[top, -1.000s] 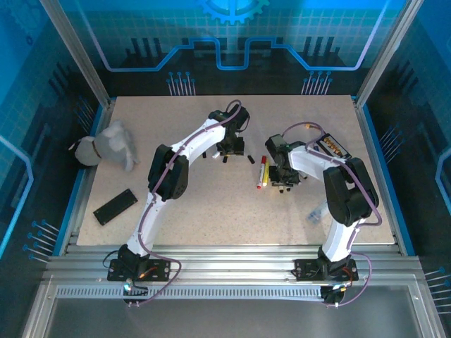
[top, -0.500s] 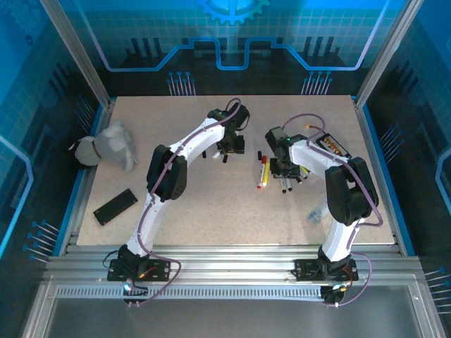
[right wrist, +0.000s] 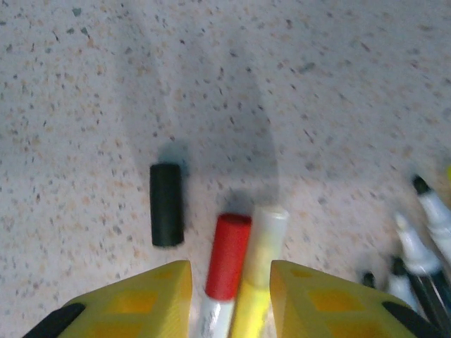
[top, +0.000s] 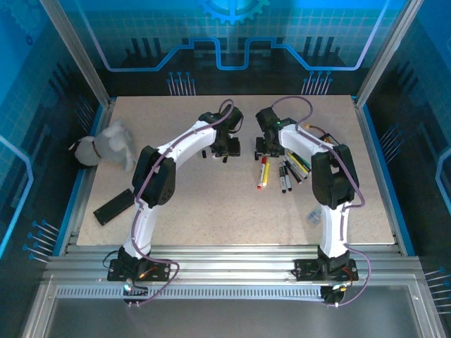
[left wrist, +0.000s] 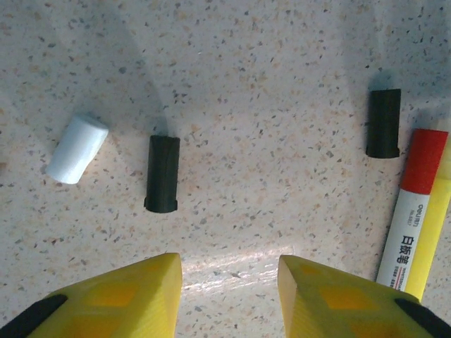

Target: Open the pen caps

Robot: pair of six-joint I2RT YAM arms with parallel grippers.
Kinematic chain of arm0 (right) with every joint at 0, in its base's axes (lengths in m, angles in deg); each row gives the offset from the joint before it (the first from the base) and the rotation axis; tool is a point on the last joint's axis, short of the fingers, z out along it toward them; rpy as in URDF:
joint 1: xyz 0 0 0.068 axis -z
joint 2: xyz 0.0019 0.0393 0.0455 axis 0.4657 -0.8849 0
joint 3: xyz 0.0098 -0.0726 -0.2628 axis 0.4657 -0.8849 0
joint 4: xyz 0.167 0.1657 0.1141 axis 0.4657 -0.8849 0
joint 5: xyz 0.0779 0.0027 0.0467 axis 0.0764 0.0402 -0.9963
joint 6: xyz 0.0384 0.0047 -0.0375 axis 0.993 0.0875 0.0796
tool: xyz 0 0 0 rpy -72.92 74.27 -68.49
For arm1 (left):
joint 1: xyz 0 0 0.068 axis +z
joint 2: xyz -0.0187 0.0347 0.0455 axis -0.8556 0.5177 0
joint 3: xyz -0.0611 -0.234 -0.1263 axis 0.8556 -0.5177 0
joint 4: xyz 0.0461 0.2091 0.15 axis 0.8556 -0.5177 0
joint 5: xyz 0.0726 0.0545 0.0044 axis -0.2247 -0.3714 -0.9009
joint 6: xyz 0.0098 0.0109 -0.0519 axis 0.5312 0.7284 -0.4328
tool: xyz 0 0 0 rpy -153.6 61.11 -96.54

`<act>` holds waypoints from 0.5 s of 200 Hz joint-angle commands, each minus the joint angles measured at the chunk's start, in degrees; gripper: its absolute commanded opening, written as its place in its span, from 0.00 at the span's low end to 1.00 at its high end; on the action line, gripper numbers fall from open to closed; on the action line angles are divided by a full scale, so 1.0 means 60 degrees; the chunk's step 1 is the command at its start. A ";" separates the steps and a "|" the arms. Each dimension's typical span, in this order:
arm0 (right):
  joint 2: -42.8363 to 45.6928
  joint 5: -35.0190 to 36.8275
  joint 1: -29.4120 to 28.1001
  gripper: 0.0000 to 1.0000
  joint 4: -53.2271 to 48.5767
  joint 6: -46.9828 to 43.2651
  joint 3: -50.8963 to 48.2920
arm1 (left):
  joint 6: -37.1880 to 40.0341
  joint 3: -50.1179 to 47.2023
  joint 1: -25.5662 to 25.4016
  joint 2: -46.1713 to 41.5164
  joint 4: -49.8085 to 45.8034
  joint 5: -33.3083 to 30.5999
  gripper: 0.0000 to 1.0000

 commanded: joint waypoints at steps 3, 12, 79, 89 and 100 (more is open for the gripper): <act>-0.0544 -0.0389 0.0167 0.35 0.0118 -0.0072 0.0658 | -0.0165 -0.0405 0.0148 -0.0580 0.0319 0.0236 0.41; -0.0691 -0.0481 0.0170 0.35 0.0189 -0.0061 0.0795 | -0.0167 -0.0469 0.0155 -0.0631 0.0334 0.0239 0.41; -0.1415 -0.0624 0.0162 0.35 0.0098 -0.0031 0.1376 | -0.0143 -0.0551 0.0197 -0.0664 0.0335 0.0238 0.41; -0.1488 -0.0664 0.0164 0.35 0.0095 -0.0060 0.1431 | -0.0136 -0.0534 0.0212 -0.0639 0.0335 0.0253 0.41; -0.1574 -0.0639 0.0153 0.35 -0.0018 -0.0073 0.1566 | -0.0139 -0.0494 0.0200 -0.0600 0.0320 0.0253 0.41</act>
